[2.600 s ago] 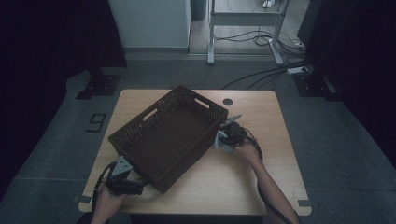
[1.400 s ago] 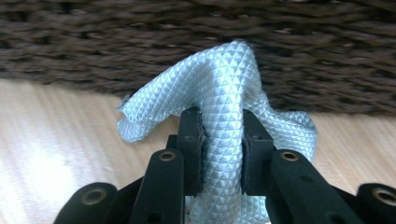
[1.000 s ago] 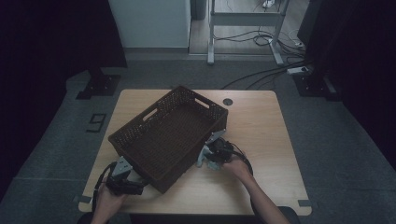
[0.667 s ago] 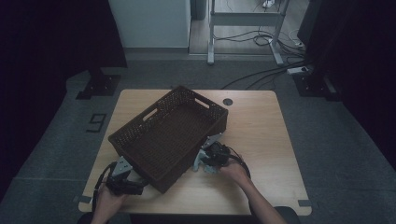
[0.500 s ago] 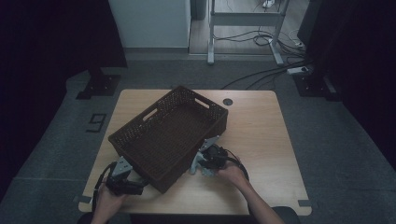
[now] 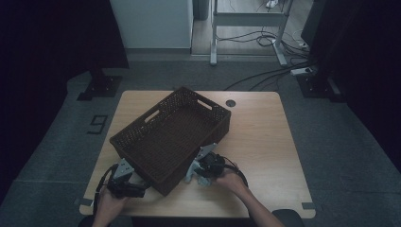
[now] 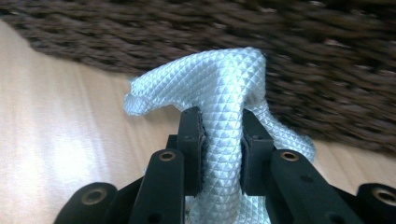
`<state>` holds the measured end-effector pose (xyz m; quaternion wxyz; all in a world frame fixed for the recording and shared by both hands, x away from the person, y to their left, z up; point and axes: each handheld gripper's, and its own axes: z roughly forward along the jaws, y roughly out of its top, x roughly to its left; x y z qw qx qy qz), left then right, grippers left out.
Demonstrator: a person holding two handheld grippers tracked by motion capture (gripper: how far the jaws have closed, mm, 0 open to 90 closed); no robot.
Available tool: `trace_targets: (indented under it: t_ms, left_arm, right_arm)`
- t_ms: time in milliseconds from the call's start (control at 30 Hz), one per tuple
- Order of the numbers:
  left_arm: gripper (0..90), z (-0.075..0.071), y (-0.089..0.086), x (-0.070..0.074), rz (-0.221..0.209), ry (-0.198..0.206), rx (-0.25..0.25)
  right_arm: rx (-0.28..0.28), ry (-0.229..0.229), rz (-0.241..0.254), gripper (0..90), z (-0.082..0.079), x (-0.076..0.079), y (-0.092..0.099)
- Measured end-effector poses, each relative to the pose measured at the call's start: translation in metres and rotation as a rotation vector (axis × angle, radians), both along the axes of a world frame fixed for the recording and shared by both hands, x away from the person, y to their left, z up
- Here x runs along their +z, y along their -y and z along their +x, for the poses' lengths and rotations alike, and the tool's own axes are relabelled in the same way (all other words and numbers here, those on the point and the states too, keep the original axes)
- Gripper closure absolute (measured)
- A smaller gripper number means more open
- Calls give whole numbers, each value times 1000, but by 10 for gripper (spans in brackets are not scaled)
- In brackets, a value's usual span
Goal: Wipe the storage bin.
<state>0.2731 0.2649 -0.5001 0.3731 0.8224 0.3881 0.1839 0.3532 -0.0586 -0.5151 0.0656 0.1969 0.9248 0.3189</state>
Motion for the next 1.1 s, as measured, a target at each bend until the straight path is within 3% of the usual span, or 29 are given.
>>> trace_targets:
  t_ms: [1100]
  left_arm:
    - [0, 0, 1, 0, 4, -1, 1]
  right_arm:
    - [215, 10, 18, 725, -49, 4, -55]
